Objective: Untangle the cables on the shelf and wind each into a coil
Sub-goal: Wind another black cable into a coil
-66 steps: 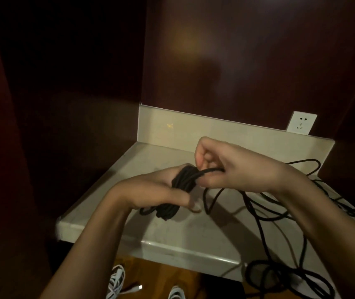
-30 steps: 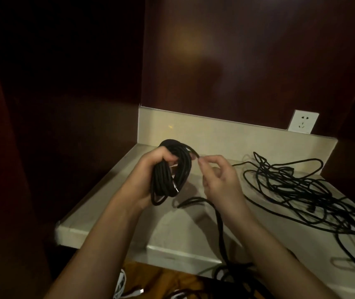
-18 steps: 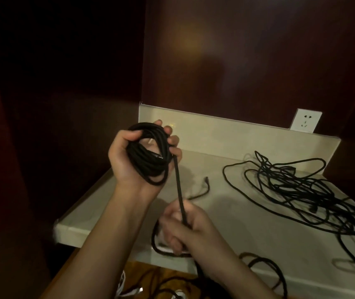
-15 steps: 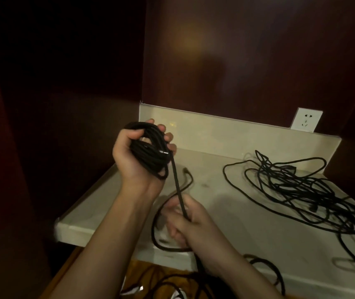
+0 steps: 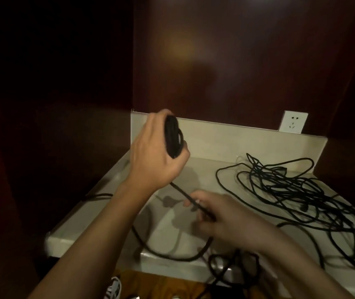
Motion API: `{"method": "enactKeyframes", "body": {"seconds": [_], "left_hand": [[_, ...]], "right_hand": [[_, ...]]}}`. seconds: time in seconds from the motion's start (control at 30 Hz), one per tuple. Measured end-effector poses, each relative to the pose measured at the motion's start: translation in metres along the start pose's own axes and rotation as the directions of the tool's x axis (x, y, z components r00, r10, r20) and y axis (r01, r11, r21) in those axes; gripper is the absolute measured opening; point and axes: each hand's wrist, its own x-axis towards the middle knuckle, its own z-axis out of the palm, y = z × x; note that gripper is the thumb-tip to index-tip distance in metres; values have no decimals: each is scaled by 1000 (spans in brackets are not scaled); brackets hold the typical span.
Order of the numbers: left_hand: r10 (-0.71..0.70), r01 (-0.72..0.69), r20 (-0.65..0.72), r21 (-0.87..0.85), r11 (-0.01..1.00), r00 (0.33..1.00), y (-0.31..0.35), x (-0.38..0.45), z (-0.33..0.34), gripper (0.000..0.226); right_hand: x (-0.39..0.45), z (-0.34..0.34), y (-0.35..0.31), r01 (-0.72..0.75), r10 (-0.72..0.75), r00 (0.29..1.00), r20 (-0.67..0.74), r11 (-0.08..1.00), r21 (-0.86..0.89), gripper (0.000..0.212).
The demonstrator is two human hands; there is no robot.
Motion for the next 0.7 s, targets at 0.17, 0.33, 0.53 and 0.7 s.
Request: {"method": "enactKeyframes", "body": {"seconds": [0.17, 0.33, 0.53, 0.7], "left_hand": [[-46, 157, 658, -111, 981, 751, -4, 4, -1, 46], [-1, 653, 847, -409, 638, 531, 7, -6, -5, 51], [88, 735, 900, -401, 547, 426, 10, -14, -15, 45], [101, 839, 904, -424, 341, 415, 0, -17, -11, 55]], "right_hand": [[9, -48, 2, 292, -460, 852, -251, 814, -501, 10], [17, -61, -8, 361, -564, 733, -379, 796, -486, 35], [29, -72, -11, 318, -496, 782, -378, 839, -442, 47], [36, -70, -10, 289, -414, 852, -320, 882, -372, 36]]}}
